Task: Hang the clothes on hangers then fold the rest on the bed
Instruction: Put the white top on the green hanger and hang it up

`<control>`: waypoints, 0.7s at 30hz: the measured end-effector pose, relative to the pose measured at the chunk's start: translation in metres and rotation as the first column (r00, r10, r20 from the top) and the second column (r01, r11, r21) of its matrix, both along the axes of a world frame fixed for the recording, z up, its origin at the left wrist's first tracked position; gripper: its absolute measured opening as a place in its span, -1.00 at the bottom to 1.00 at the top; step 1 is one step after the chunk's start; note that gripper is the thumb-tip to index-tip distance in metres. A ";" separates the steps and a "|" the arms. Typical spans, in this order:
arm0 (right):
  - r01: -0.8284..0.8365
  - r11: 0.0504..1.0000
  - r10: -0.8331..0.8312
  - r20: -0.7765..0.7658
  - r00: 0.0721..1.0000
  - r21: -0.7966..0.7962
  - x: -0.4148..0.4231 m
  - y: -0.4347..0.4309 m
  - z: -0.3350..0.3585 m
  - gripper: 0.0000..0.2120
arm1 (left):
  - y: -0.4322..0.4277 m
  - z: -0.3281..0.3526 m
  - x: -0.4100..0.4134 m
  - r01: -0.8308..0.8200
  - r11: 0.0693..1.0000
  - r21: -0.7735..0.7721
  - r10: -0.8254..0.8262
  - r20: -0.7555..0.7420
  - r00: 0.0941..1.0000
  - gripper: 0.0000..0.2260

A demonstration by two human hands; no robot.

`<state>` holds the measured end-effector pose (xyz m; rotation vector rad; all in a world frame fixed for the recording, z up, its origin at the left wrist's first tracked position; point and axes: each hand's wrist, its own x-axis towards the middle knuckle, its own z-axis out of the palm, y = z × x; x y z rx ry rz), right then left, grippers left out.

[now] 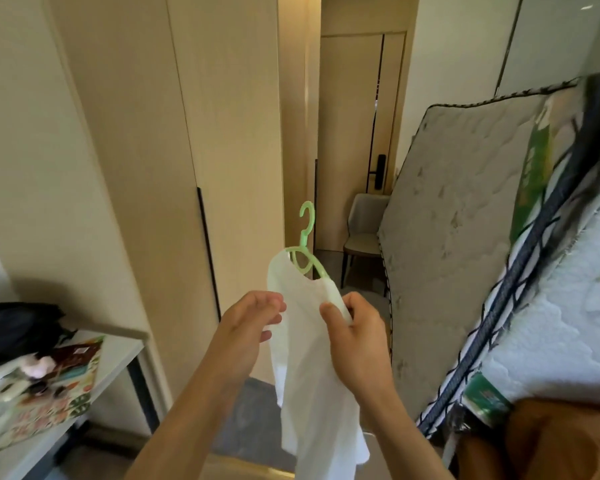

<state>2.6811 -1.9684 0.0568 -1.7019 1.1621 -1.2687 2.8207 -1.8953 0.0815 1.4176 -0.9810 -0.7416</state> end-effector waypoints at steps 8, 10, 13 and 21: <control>0.122 0.993 -0.122 -0.049 0.991 0.000 0.055 -0.141 0.003 -0.77 | -0.151 -0.005 0.070 0.070 0.997 0.023 -0.069 -0.024 0.997 -0.81; 0.162 0.987 -0.162 -0.065 0.985 0.000 0.073 -0.178 -0.002 -0.79 | -0.193 -0.012 0.093 0.110 0.994 0.030 -0.109 -0.024 0.994 -0.81; 0.227 0.974 -0.226 -0.065 0.972 0.009 0.101 -0.231 -0.010 -0.78 | -0.254 -0.021 0.127 0.181 0.982 0.046 -0.180 -0.024 0.983 -0.83; 0.350 0.936 -0.348 -0.060 0.936 0.027 0.163 -0.361 -0.006 -0.82 | -0.405 -0.016 0.190 0.322 0.946 0.047 -0.320 -0.037 0.947 -0.77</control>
